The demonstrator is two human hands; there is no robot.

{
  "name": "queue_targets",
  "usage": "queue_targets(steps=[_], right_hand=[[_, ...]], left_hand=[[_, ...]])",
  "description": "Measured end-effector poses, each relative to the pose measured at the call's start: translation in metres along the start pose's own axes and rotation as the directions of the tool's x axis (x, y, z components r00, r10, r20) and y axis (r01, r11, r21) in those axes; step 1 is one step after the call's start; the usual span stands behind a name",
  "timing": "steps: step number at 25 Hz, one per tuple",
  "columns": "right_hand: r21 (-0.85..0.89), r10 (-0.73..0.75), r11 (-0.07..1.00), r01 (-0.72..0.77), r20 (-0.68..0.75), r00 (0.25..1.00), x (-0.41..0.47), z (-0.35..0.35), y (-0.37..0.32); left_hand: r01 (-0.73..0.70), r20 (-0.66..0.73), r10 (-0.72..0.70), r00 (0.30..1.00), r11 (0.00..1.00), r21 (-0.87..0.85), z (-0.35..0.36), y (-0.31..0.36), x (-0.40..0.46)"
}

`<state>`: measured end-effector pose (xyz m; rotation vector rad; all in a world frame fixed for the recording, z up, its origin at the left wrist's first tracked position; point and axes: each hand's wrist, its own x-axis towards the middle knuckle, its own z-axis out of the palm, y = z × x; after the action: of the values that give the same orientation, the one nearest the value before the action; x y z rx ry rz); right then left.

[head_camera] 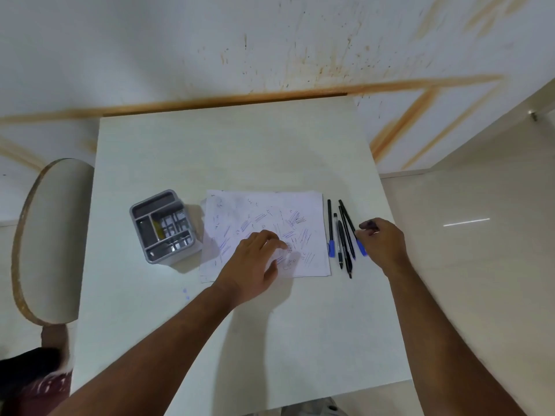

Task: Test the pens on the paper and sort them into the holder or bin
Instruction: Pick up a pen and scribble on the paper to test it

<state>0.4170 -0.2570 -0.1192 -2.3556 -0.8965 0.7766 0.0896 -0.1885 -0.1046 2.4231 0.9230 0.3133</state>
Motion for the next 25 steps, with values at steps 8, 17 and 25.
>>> queue_targets(steps=[8,17,25], right_hand=[[-0.064,0.020,0.998,-0.019,0.002,1.000,-0.001,0.007,0.011],[0.740,0.098,0.549,-0.389,0.405,0.909,-0.053,0.007,-0.074],[0.641,-0.089,0.719,-0.269,0.469,0.879,-0.089,0.047,-0.103]], left_hand=[[0.063,0.029,-0.059,0.998,0.988,-0.139,0.009,0.011,0.016],[0.394,0.208,-0.343,0.916,0.673,-0.626,-0.012,0.051,0.037],[0.355,0.239,-0.275,0.931,0.835,-0.421,-0.020,0.033,0.021]])
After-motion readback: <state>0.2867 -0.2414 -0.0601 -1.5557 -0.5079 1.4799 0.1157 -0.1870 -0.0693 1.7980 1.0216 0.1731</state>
